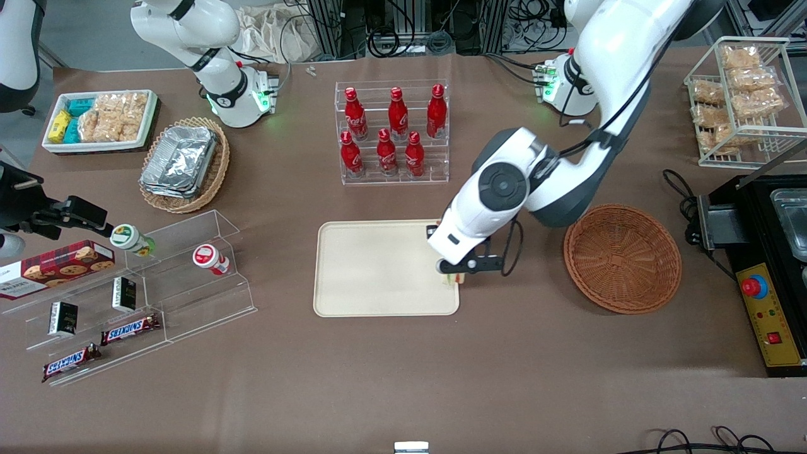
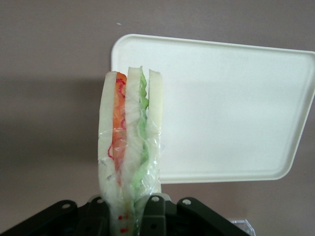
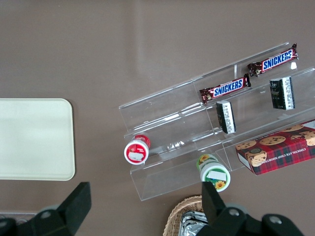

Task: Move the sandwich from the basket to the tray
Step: 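Carry the sandwich over the cream tray with the left gripper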

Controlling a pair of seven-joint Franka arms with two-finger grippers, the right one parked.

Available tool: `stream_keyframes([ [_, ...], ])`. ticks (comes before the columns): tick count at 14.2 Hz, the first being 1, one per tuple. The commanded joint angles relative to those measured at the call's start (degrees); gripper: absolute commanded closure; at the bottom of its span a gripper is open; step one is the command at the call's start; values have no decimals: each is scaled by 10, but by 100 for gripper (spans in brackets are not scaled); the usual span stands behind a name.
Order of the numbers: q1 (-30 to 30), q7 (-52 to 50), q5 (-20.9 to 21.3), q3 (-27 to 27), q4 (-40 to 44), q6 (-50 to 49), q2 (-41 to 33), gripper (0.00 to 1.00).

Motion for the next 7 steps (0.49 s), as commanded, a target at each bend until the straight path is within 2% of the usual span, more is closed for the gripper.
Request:
stream_keyframes([
  [1,-23,-13,55,-2,29,24,57,100],
  [3,-30,-21,86,-1,24,54,77,100],
  [7,-30,-27,94,0,17,91,109,100],
])
